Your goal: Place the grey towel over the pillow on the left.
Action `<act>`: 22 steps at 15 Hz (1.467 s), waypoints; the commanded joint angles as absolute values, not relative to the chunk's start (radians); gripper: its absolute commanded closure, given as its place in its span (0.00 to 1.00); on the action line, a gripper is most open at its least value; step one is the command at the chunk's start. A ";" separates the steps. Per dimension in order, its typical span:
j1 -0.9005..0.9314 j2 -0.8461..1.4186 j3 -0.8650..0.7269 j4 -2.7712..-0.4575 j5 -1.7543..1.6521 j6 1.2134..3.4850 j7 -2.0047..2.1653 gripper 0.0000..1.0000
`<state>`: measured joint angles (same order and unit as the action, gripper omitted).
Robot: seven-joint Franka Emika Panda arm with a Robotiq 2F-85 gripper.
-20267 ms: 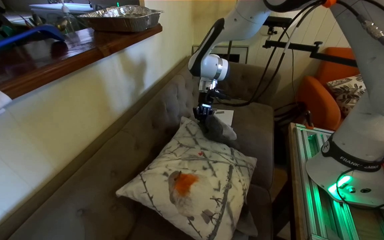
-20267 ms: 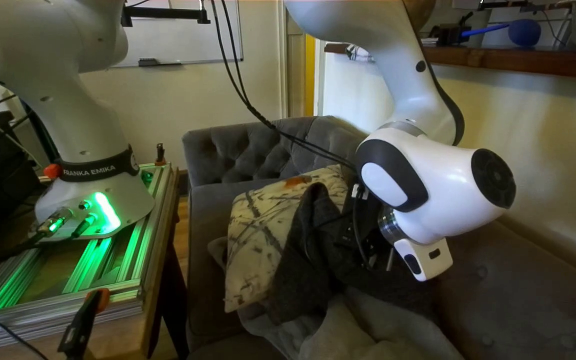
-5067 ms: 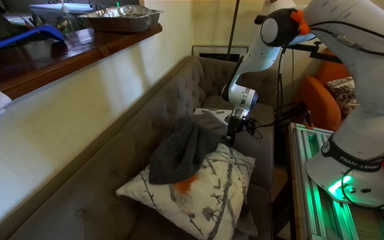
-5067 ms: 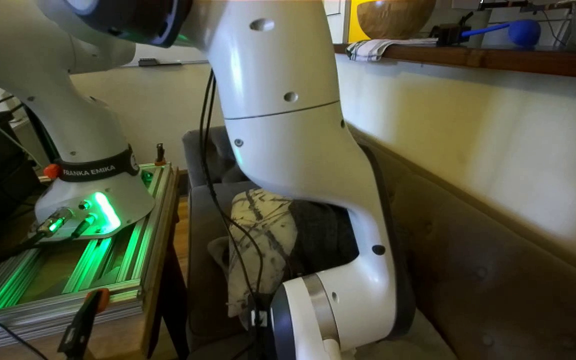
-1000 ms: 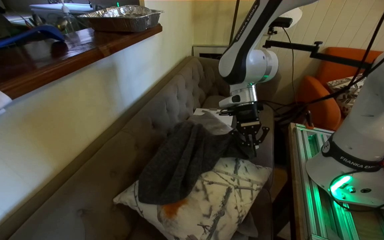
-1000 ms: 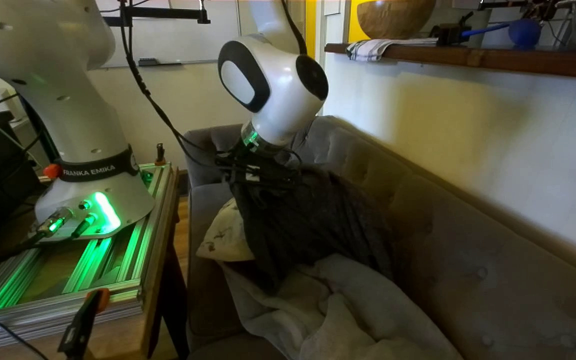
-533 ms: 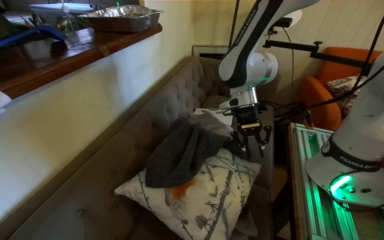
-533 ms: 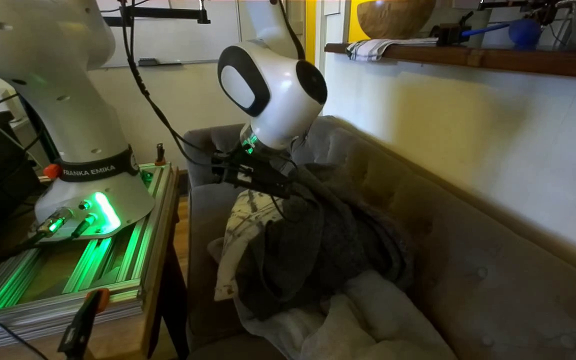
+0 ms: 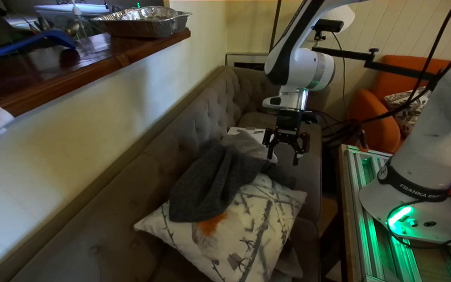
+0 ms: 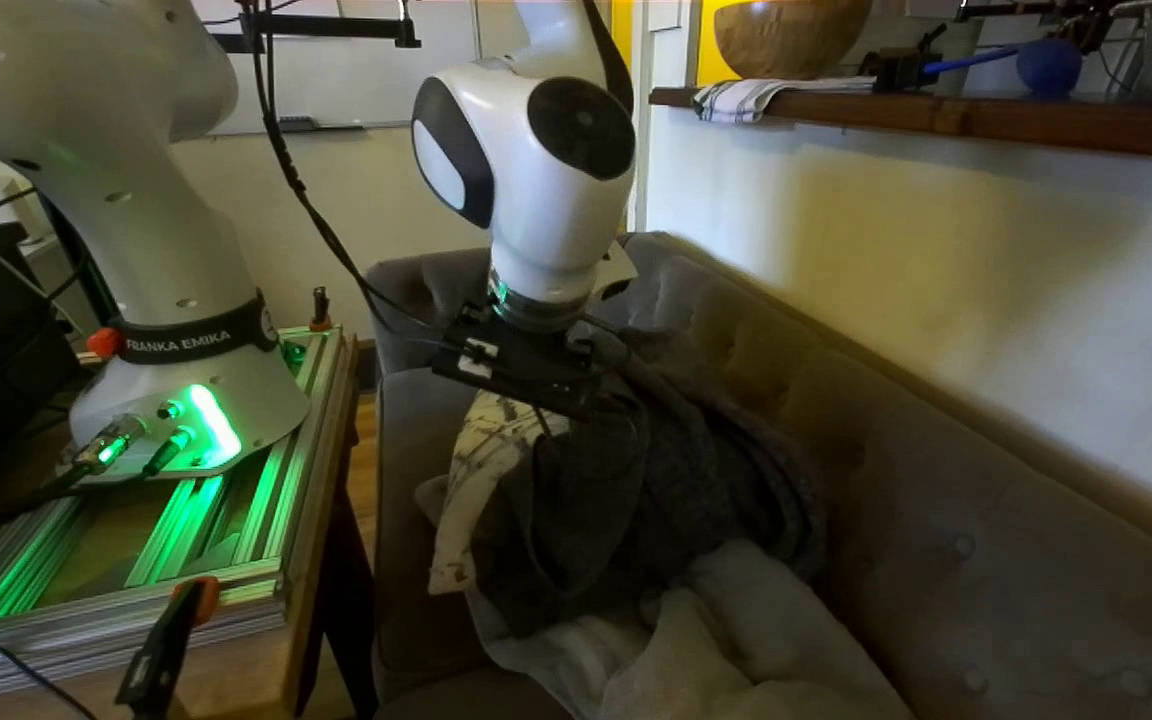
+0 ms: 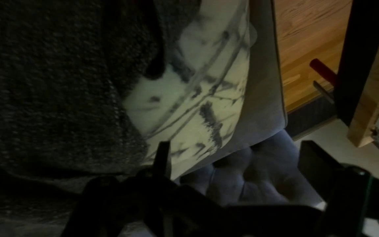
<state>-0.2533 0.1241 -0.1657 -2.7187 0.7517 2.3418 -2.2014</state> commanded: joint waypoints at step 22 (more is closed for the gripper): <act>-0.412 0.691 -0.180 -2.091 0.752 2.076 -1.993 0.05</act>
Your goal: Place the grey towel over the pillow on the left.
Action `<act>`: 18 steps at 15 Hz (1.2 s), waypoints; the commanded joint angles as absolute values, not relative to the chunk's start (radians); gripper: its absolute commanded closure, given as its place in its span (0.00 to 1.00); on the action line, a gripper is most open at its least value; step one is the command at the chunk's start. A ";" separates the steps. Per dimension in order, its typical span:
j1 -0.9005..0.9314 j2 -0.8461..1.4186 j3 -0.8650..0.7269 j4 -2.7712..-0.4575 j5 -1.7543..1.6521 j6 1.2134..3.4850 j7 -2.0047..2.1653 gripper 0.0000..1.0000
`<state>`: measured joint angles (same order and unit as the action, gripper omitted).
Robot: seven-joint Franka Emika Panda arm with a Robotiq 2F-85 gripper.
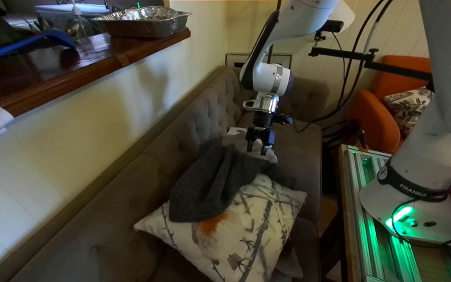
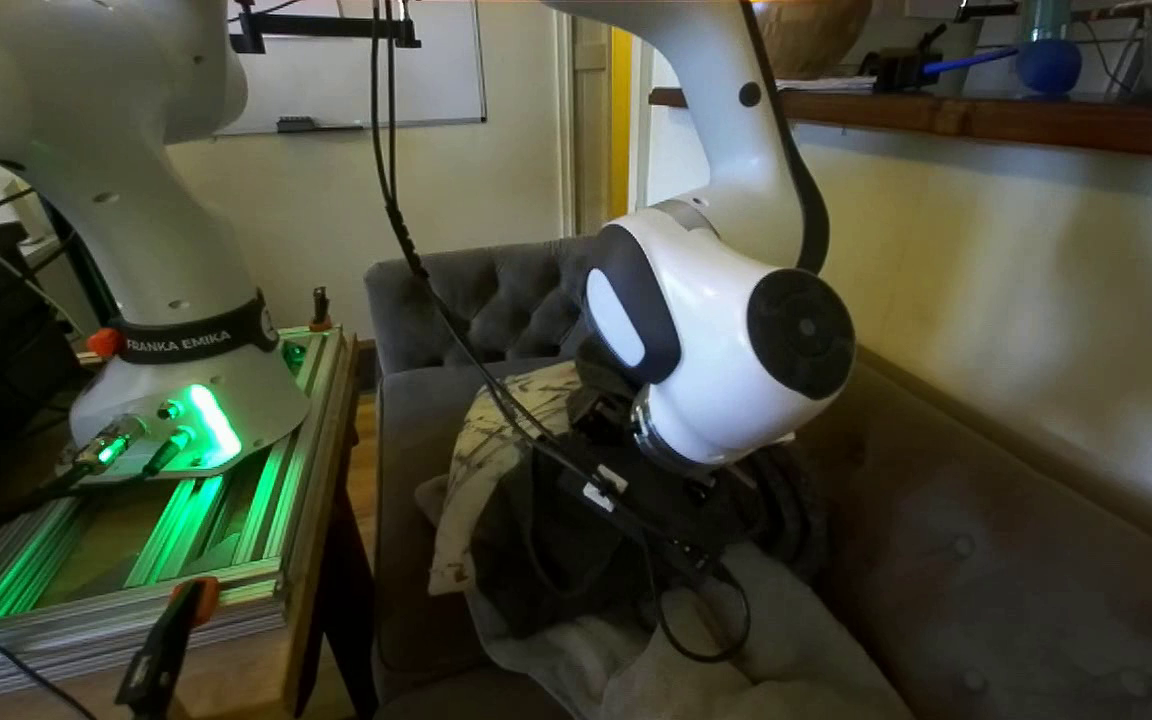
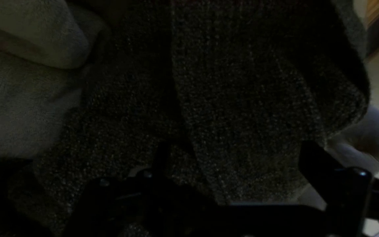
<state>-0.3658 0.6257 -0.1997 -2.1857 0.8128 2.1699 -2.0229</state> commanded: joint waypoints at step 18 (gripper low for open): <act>-0.480 0.833 -0.155 -1.891 0.684 1.809 -2.010 0.42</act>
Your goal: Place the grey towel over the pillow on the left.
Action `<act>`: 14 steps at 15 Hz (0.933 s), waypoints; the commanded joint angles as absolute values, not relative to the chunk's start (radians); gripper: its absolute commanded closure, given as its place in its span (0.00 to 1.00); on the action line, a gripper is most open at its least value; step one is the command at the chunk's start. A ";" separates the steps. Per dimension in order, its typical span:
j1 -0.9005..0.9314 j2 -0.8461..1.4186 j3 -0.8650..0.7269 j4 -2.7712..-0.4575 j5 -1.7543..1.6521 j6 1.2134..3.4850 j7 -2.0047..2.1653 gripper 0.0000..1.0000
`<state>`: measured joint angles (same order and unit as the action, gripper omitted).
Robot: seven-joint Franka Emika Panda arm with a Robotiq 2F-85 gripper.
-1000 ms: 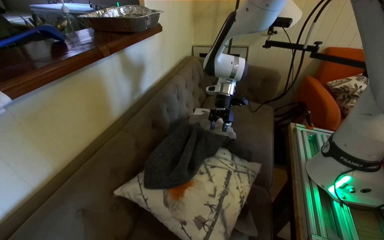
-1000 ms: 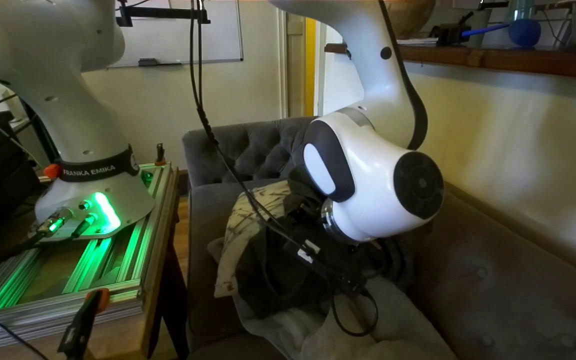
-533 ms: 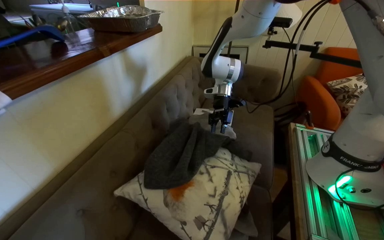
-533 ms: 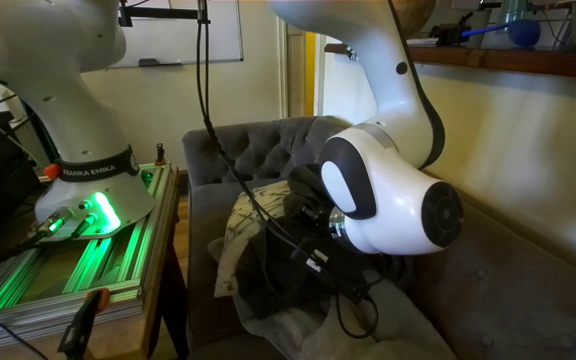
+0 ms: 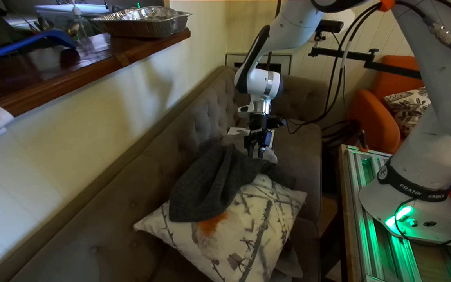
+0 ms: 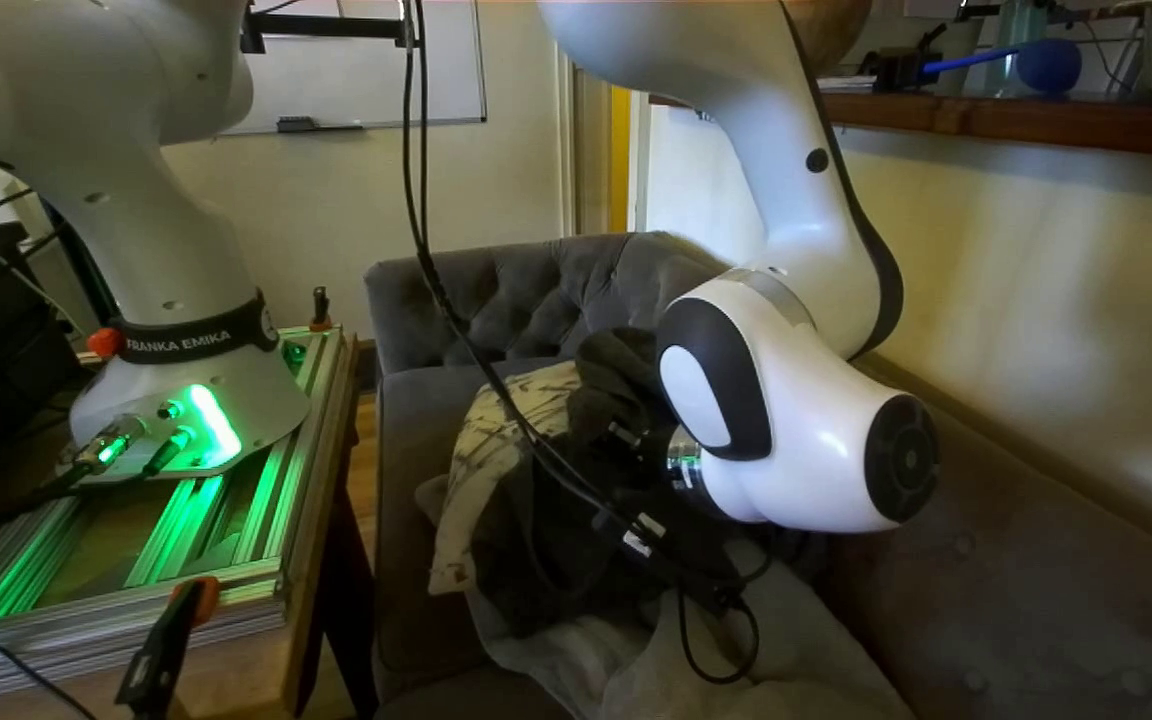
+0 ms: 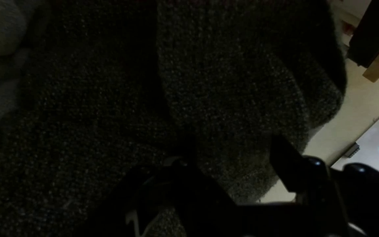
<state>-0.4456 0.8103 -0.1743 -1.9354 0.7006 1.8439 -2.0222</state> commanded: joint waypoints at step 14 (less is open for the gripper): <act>-0.495 0.846 -0.126 -1.893 0.715 1.829 -2.030 0.34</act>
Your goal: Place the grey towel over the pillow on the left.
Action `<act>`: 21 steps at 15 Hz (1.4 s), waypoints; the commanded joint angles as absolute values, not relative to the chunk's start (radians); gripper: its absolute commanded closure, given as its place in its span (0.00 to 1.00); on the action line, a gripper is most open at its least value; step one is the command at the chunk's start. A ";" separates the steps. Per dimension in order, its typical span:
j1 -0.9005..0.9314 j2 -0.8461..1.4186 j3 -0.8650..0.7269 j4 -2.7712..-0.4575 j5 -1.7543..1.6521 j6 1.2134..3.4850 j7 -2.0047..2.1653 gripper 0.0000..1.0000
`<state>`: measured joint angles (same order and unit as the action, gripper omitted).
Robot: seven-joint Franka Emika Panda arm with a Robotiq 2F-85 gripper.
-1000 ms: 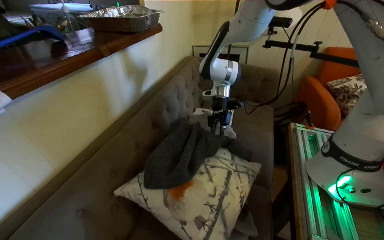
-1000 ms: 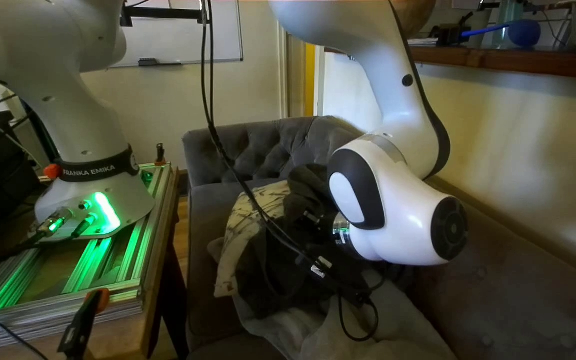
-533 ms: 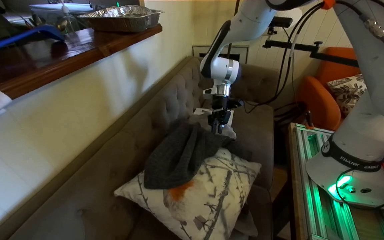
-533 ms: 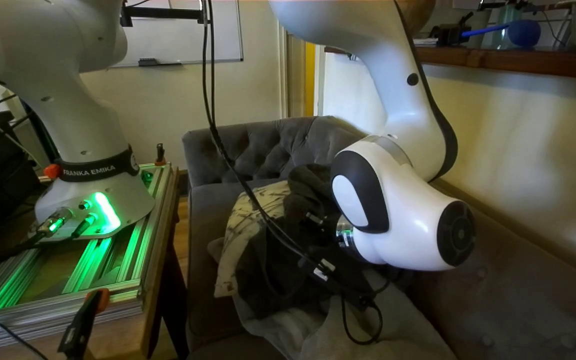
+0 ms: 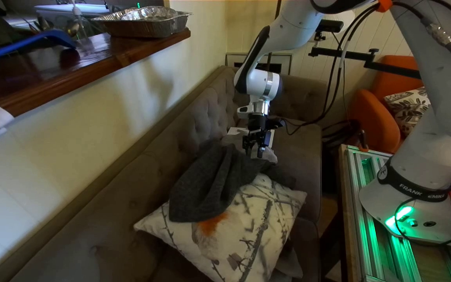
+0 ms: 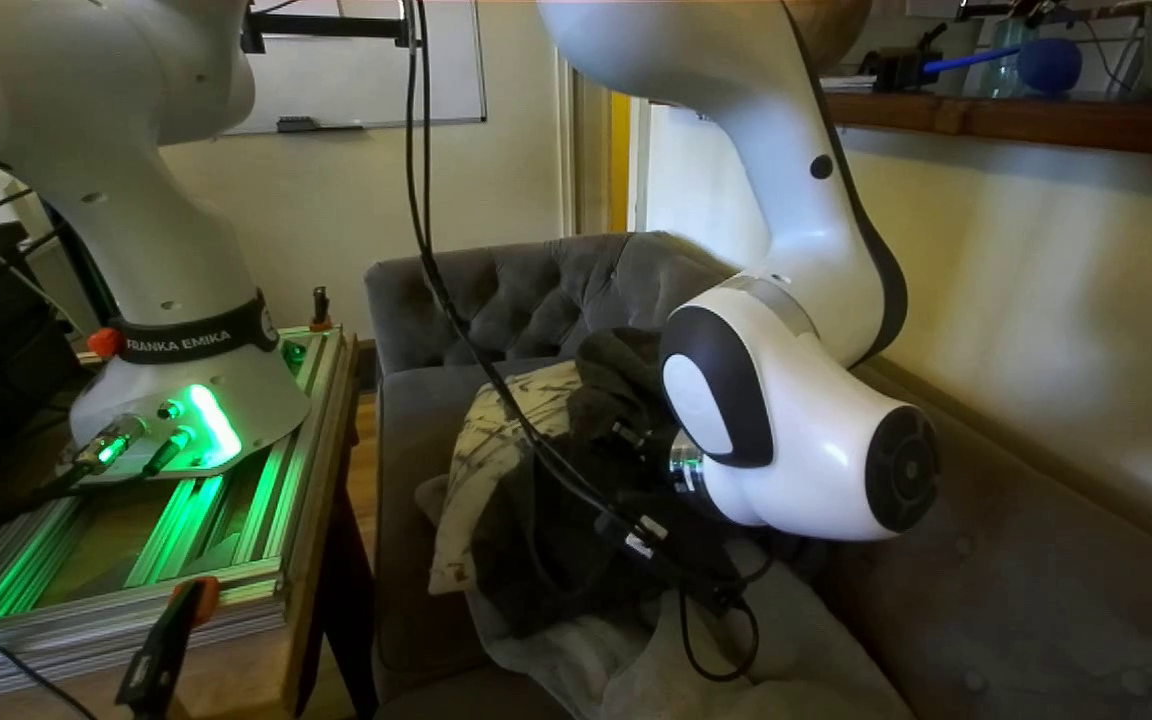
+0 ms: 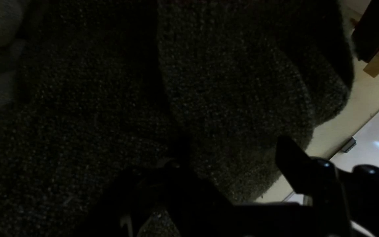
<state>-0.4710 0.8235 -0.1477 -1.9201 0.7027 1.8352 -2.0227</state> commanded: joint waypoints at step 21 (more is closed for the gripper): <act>-0.472 0.708 -0.146 -2.091 0.728 1.906 -1.913 0.94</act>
